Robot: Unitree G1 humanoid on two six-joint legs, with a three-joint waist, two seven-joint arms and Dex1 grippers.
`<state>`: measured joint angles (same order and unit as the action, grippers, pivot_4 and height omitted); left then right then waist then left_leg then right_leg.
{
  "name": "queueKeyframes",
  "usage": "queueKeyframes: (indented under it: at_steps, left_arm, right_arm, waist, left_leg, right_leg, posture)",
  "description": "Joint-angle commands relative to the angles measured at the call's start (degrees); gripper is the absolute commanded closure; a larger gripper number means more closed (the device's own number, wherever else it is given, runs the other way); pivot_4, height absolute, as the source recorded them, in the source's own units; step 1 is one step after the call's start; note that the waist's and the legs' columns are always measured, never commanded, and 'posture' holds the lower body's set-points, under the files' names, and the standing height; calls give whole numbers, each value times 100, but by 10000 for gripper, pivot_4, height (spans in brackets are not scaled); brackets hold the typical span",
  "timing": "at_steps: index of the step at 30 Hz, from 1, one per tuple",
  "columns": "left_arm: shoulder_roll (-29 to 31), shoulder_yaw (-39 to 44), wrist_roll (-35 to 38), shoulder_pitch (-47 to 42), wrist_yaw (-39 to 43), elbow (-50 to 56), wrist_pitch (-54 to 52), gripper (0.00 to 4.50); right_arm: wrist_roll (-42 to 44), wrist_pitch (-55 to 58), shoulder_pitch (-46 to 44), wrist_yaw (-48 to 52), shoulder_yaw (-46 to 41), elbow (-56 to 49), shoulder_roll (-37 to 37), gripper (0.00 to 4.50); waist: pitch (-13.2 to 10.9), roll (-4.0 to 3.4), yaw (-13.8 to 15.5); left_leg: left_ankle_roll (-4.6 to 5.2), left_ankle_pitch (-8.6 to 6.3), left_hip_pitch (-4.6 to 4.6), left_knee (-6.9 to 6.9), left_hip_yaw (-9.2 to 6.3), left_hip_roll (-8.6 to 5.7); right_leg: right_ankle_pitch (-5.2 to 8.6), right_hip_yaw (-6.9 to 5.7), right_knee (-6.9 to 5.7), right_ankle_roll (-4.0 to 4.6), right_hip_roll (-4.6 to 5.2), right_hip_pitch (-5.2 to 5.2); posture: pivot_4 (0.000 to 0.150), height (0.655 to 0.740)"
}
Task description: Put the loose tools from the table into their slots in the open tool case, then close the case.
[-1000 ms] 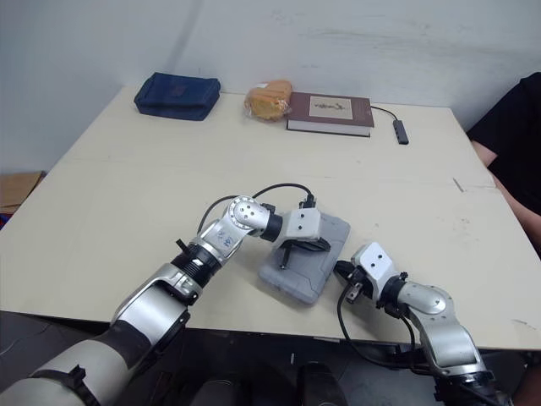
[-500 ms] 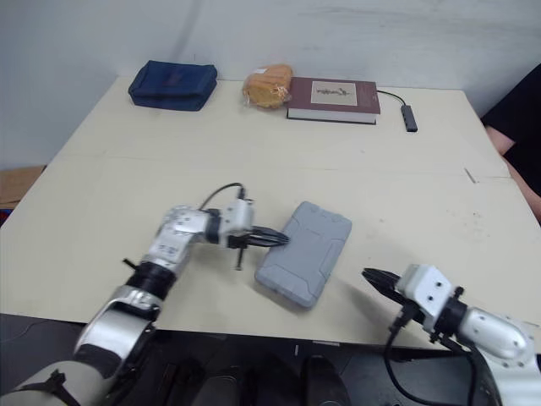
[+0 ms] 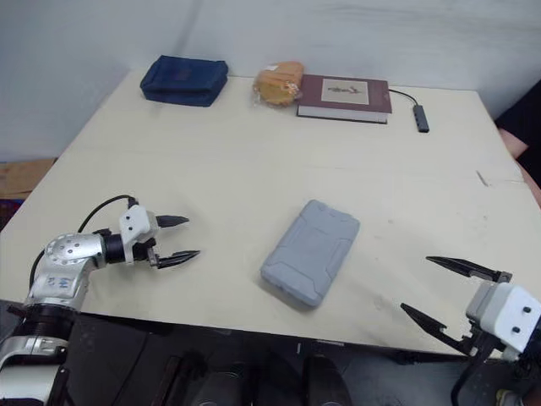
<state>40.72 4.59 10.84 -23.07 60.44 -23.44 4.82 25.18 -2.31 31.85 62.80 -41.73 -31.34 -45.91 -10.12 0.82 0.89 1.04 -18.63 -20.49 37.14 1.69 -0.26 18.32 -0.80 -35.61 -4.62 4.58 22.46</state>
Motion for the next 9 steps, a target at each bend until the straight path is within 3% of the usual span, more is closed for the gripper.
queueKeyframes:
  at_steps: [1,9]
  left_arm:
    - [196,268,-31,22,-200,-116,294,0]
    - [50,302,-19,-145,-422,-266,751,0]
  right_arm:
    - [-71,-170,-64,194,-267,279,-169,448]
    - [-224,-238,-452,-91,-23,587,20,448]
  waist:
    - [0,0,33]
    - [-1,-3,30]
  left_leg:
    - [0,0,0,0,2,0]
    - [-2,-4,-9,-10,4,0]
  right_leg:
    - [-1,1,3,-1,1,-1]
    - [1,-4,11,1,1,9]
  posture:
    - [1500,7400]
    - [1500,7400]
